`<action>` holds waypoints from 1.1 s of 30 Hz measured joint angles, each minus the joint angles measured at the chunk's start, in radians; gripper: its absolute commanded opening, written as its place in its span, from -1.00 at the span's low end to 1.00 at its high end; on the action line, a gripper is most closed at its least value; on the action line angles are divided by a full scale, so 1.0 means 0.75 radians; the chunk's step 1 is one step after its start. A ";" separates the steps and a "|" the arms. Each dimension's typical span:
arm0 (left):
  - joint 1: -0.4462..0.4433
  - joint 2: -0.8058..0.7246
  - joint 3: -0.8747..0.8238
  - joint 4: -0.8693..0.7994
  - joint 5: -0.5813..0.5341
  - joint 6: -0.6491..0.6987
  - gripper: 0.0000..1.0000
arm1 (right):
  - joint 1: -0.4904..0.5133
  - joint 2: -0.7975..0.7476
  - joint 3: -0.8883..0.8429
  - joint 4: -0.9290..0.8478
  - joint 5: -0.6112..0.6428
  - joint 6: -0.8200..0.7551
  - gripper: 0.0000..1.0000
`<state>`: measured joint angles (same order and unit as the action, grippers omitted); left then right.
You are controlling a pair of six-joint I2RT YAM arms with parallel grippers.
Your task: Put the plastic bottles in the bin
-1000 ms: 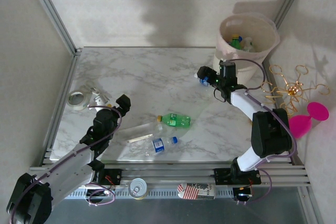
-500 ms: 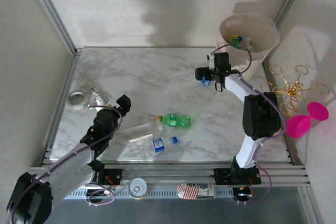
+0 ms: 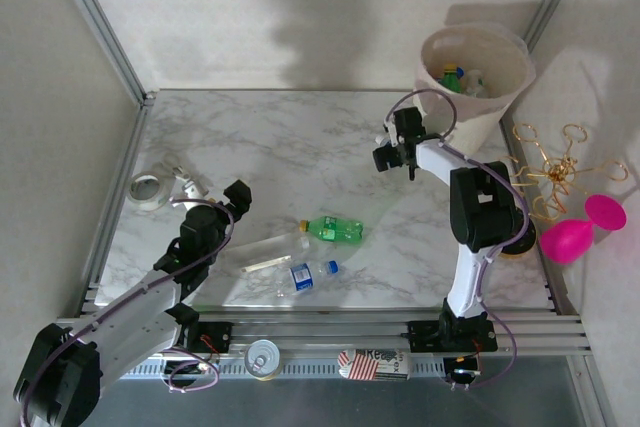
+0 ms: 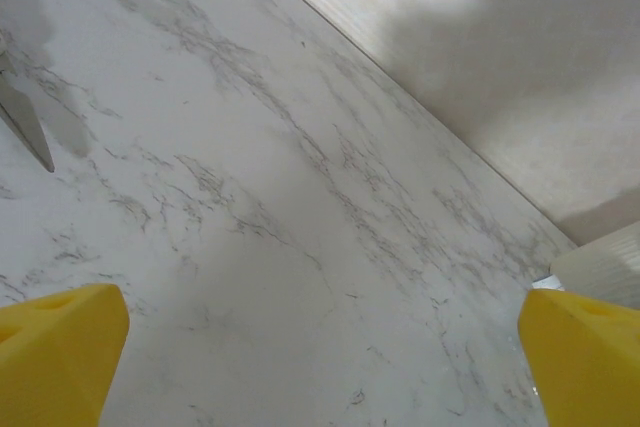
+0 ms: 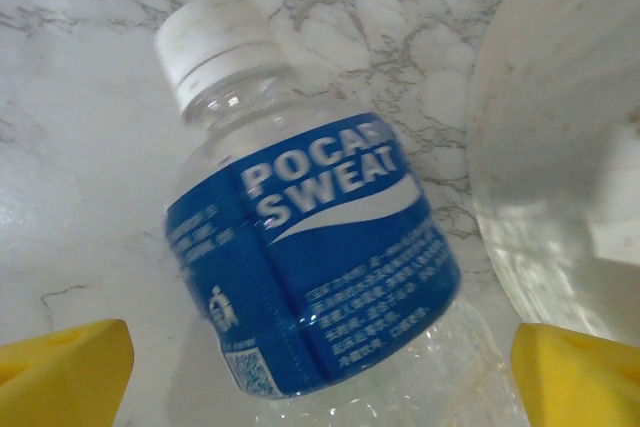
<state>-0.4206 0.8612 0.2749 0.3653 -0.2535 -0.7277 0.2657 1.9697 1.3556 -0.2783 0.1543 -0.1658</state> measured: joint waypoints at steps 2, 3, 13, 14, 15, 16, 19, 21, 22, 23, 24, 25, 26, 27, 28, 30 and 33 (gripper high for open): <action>0.000 0.000 0.000 0.000 0.000 0.000 0.99 | 0.019 0.004 -0.001 0.000 0.004 -0.006 0.92; 0.000 0.000 0.000 0.000 0.000 0.000 0.99 | 0.027 0.005 -0.001 0.000 0.004 -0.009 0.91; 0.000 -0.005 0.001 -0.001 0.000 0.000 0.99 | 0.057 0.038 -0.001 -0.001 0.030 -0.009 0.85; 0.000 -0.005 0.001 -0.001 0.000 0.000 0.99 | 0.057 0.047 -0.001 -0.003 0.039 -0.009 0.82; 0.000 -0.005 0.001 -0.001 0.000 0.001 0.99 | 0.057 0.056 -0.001 -0.004 0.045 -0.010 0.78; 0.000 -0.005 0.001 -0.001 0.000 0.000 0.99 | 0.060 0.065 -0.001 -0.005 0.050 -0.011 0.70; 0.000 -0.005 0.001 -0.001 0.000 0.000 0.99 | 0.066 0.077 -0.001 -0.012 0.056 -0.017 0.51; 0.000 -0.005 0.001 -0.001 0.000 0.001 0.99 | 0.072 0.076 -0.001 -0.014 0.059 -0.017 0.38; 0.000 -0.006 0.001 -0.001 0.000 0.001 0.99 | 0.075 0.074 -0.001 -0.014 0.057 -0.019 0.31; 0.000 -0.006 0.001 -0.001 0.000 0.001 0.99 | 0.079 0.072 -0.001 -0.015 0.051 -0.015 0.26; 0.000 -0.008 0.001 -0.001 0.000 0.001 0.99 | 0.082 0.065 -0.001 -0.015 0.036 -0.014 0.23; 0.000 -0.010 0.001 -0.002 0.000 0.001 0.99 | 0.086 0.054 -0.002 -0.015 0.022 -0.010 0.22; 0.000 -0.013 0.001 -0.002 0.000 0.001 0.99 | 0.089 0.039 -0.005 -0.015 0.002 -0.006 0.21; 0.000 -0.014 0.002 -0.002 0.000 0.001 0.99 | 0.092 0.011 -0.009 -0.015 -0.025 -0.003 0.21; 0.000 -0.014 0.003 -0.002 0.000 0.001 0.99 | 0.096 -0.022 -0.013 -0.014 -0.048 0.001 0.20; 0.000 -0.014 0.005 -0.003 0.000 0.000 0.99 | 0.097 -0.115 -0.023 -0.003 -0.105 0.008 0.19; 0.002 -0.014 0.007 -0.004 0.000 -0.003 0.99 | 0.097 -0.269 -0.023 0.032 -0.180 0.032 0.17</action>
<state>-0.4194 0.8509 0.2798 0.3626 -0.2535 -0.7296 0.3386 1.7679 1.3380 -0.2546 0.0193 -0.1417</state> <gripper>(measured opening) 0.996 0.602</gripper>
